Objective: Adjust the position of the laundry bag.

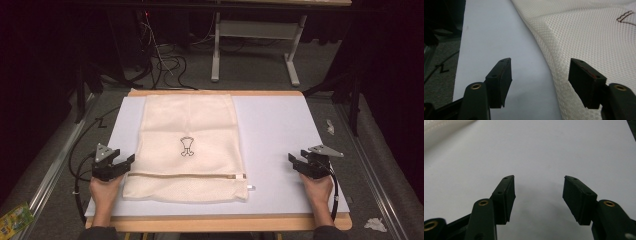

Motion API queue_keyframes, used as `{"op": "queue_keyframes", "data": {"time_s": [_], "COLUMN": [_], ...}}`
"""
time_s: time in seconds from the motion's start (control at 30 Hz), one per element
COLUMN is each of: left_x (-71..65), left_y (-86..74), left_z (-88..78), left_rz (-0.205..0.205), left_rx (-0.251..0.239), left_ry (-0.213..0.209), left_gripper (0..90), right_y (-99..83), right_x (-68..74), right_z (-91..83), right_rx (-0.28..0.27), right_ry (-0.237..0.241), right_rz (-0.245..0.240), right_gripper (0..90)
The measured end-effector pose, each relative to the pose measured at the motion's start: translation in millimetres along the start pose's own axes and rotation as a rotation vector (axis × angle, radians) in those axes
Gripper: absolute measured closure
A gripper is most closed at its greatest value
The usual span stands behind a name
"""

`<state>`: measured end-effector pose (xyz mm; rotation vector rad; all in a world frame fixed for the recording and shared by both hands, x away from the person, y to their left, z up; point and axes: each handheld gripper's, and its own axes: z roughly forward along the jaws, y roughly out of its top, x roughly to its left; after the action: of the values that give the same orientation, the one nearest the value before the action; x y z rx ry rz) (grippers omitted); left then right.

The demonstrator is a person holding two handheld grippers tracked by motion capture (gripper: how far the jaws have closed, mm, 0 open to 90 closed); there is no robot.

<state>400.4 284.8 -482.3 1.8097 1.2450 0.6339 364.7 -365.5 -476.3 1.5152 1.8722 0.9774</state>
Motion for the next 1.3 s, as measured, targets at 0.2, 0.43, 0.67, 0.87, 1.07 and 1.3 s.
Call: {"op": "queue_keyframes", "data": {"time_s": [0.2, 0.43, 0.67, 0.87, 1.07, 1.3], "left_x": [4.7, 4.0, -1.9, -7.7, -13.5, -17.9], "left_y": [0.8, 6.2, 12.9, 15.2, 18.1, 23.3], "left_z": [0.3, -5.1, -7.3, -5.5, -1.6, 3.4], "left_rz": [-0.037, -0.034, -0.044, -0.046, -0.017, -0.021], "left_rx": [0.006, -0.001, 0.024, 0.052, 0.093, 0.126], "left_ry": [-0.025, -0.031, -0.079, -0.109, -0.115, -0.113], "left_gripper": [32.9, 32.9, 35.0, 36.4, 35.1, 33.3], "right_y": [0.0, 1.3, 4.0, 9.3, 15.4, 25.2], "right_x": [-2.0, -2.2, 6.6, 18.3, 32.7, 54.6], "right_z": [-1.8, -6.3, -9.2, -6.8, -5.9, -0.8], "right_rx": [-0.021, -0.033, -0.049, -0.046, -0.054, -0.024], "right_ry": [0.011, 0.04, 0.083, 0.165, 0.188, 0.234], "right_rz": [0.018, 0.033, 0.035, 0.056, 0.024, -0.021], "right_gripper": [43.2, 45.9, 45.9, 47.8, 50.3, 50.3]}}
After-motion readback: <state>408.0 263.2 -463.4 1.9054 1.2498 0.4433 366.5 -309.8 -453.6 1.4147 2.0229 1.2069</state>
